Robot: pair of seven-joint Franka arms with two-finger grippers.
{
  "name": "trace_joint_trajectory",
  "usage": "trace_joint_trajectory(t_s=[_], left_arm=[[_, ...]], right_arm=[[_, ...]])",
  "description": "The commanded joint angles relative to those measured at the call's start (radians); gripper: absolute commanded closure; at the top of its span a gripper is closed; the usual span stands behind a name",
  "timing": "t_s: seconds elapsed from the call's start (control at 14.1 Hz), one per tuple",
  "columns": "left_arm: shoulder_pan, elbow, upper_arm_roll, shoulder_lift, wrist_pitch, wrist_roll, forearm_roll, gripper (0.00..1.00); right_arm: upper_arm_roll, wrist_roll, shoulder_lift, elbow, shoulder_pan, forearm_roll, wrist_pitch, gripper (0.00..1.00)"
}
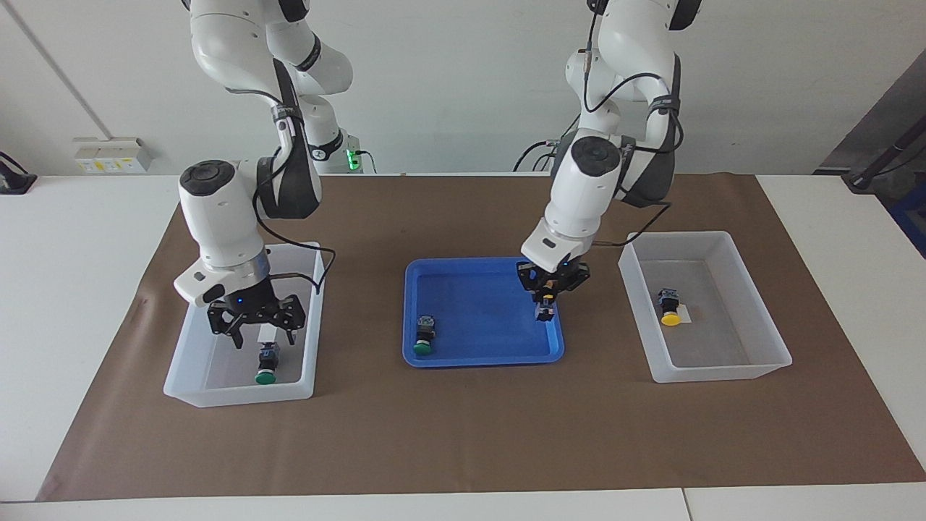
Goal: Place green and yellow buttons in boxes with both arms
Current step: 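Carry the yellow button to its bin while the right gripper reaches the tray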
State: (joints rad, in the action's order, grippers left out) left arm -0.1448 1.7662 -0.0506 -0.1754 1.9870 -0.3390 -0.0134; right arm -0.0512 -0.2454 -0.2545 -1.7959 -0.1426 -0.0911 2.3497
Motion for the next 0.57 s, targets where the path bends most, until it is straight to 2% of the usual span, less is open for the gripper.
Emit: trace_joint_trajectory(t_s=[0.0, 0.14, 0.21, 0.35, 0.49], left_arm=[[0.163, 0.057, -0.009, 0.027, -0.007, 0.203, -0.014, 1.00], [0.263, 0.126, -0.011, 0.053, 0.047, 0.358, -0.016, 1.00], [0.281, 0.183, -0.009, 0.071, 0.105, 0.395, -0.016, 1.00], [0.292, 0.301, -0.009, 0.111, 0.228, 0.400, -0.016, 1.00], [0.292, 0.335, -0.009, 0.120, 0.257, 0.402, -0.016, 1.00]], right_arm=[[0.001, -0.122, -0.032, 0.030, -0.082, 0.010, -0.001, 0.00], [0.001, -0.246, -0.089, 0.090, -0.138, -0.004, 0.006, 0.00], [0.001, -0.285, -0.110, 0.116, -0.146, -0.004, 0.006, 0.00], [0.001, -0.293, -0.143, 0.142, -0.176, -0.009, 0.010, 0.00], [0.001, -0.313, -0.205, 0.158, -0.245, -0.079, 0.026, 0.00]])
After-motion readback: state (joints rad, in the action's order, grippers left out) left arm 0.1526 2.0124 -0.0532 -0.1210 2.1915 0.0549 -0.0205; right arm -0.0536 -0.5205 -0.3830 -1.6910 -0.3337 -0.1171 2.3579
